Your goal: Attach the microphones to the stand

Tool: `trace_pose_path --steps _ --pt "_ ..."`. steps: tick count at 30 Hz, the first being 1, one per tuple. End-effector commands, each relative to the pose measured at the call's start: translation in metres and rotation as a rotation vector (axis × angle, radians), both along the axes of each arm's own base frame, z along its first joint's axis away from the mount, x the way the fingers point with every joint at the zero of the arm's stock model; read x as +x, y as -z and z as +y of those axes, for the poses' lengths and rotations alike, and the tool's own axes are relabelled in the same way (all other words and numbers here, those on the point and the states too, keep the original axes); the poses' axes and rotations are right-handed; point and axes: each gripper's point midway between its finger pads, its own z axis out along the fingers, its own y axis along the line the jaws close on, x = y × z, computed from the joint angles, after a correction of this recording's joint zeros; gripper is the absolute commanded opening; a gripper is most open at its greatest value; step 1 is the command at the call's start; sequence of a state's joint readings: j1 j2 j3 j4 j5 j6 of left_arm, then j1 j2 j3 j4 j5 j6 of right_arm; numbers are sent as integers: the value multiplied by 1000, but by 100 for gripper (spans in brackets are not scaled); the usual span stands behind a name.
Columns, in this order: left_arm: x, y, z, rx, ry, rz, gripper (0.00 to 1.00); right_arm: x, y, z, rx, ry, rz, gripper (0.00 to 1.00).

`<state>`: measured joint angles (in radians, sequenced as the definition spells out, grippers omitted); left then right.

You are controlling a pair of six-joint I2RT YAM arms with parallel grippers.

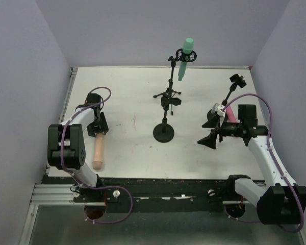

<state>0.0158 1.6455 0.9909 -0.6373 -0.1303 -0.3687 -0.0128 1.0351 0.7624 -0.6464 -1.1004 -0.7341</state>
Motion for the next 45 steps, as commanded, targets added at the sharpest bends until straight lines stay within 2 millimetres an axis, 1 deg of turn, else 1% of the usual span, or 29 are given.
trace_pose_path --steps 1,2,3,5,7,8,10,11,14,15,18,20,22,23,24,25,28,29,32,36,37,38,39,41,45 --pt "-6 4 -6 -38 5 36 57 3 -9 0 -15 -3 -51 100" --pt "-6 5 -6 -38 5 42 56 3 -9 0 -15 -3 -51 100" --pt "-7 6 -7 -44 8 45 53 3 -9 -1 -16 -1 -50 100" --pt "-8 7 -8 -48 9 48 51 4 -8 -1 -17 -1 -50 100" --pt "-6 5 -10 -60 18 38 43 4 -8 -1 -18 -2 -51 100" --pt "-6 5 -10 -62 17 39 42 4 -8 -1 -19 -1 -52 100" --pt "-6 4 -13 -79 29 33 35 4 -8 -1 -19 0 -50 100" --pt "-6 3 -14 -87 31 33 34 4 -8 -1 -19 -1 -51 100" --pt "-3 -8 -21 -119 53 -4 26 4 -7 -1 -21 -1 -51 100" --pt "-1 -14 -28 -151 69 -26 22 4 -7 -1 -23 0 -52 100" --pt "3 -40 -42 -228 91 -126 18 4 -7 -2 -27 -1 -59 100" --pt "4 -59 -58 -312 113 -214 16 4 -8 -2 -28 -1 -60 100" --pt "1 -80 -79 -427 141 -309 14 3 -10 -1 -25 -3 -66 100" --pt "-3 -91 -86 -462 152 -366 14 2 -11 -1 -21 -7 -68 100" --pt "-5 -97 -95 -512 162 -404 14 0 -14 0 -13 -15 -74 100" --pt "-9 -109 -101 -543 177 -456 13 -2 -16 1 -6 -23 -81 100" --pt "-18 -132 -113 -615 201 -586 12 -8 -25 6 30 -52 -99 100" --pt "-24 -138 -126 -652 241 -610 12 -9 -29 8 42 -63 -105 100" --pt "-36 -156 -143 -723 304 -710 11 -18 -42 13 84 -107 -88 100" --pt "-52 -190 -167 -825 389 -860 9 -29 -68 19 134 -162 -38 100" --pt "-59 -195 -174 -854 412 -885 9 -34 -70 20 147 -174 12 100" --pt "-63 -205 -180 -883 431 -921 9 -35 -76 21 152 -185 20 100" --pt "-70 -212 -188 -916 454 -945 8 -44 -79 28 159 -230 57 100" --pt "-84 -226 -203 -975 499 -993 8 -53 -81 34 167 -275 116 100" --pt "-111 -259 -219 -1088 532 -1100 7 -68 -80 46 182 -337 228 100"
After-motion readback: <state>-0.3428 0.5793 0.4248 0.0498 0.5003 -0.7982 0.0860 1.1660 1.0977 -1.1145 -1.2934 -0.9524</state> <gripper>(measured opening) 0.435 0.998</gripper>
